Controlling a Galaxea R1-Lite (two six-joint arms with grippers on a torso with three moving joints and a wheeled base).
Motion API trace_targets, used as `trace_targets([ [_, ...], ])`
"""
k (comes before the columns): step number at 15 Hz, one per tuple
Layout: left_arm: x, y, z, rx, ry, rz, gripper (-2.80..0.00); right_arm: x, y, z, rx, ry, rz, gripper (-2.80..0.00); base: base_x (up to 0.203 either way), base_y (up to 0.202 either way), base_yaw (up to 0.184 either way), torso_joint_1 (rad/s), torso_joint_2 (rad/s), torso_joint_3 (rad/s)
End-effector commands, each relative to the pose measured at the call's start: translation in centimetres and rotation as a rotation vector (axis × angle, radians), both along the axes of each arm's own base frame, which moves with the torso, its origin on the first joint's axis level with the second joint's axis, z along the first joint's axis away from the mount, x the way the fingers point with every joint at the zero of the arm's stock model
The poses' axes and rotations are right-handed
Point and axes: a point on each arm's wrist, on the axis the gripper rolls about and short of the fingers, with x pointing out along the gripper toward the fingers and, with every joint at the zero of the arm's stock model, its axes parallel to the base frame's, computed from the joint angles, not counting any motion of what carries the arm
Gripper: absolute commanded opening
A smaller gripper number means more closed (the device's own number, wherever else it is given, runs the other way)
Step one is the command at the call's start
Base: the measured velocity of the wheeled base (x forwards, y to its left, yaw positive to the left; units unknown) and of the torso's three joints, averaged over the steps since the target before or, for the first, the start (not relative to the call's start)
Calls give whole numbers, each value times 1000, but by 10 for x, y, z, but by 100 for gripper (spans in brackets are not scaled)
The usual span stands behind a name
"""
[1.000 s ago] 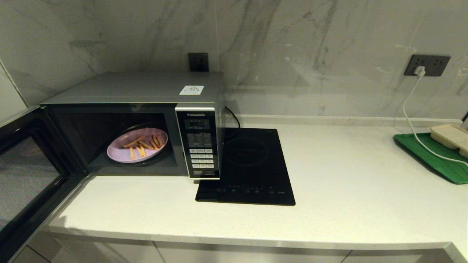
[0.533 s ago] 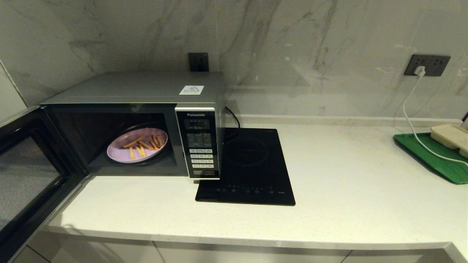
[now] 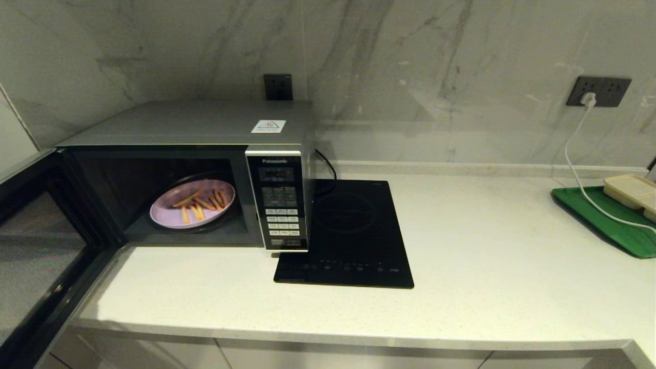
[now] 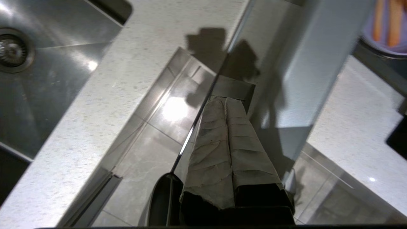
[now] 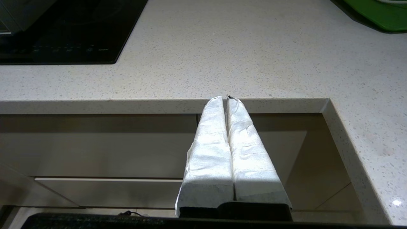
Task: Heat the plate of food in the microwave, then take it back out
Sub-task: Close the microwave oven
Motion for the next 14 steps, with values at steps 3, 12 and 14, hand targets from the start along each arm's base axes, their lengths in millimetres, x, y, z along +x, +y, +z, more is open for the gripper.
trace_targets([
  [3, -5, -68, 21, -18, -74, -112, -280, 0, 0, 0, 1, 1, -1, -280, 0, 0, 0, 0, 0, 0],
  [12, -23, -198, 38, -194, -135, -290, -280, 0, 0, 0, 1, 1, 0, -280, 0, 0, 0, 0, 0, 0],
  [14, -34, -205, 35, -193, -106, -338, -280, 0, 0, 0, 1, 1, 0, -280, 0, 0, 0, 0, 0, 0],
])
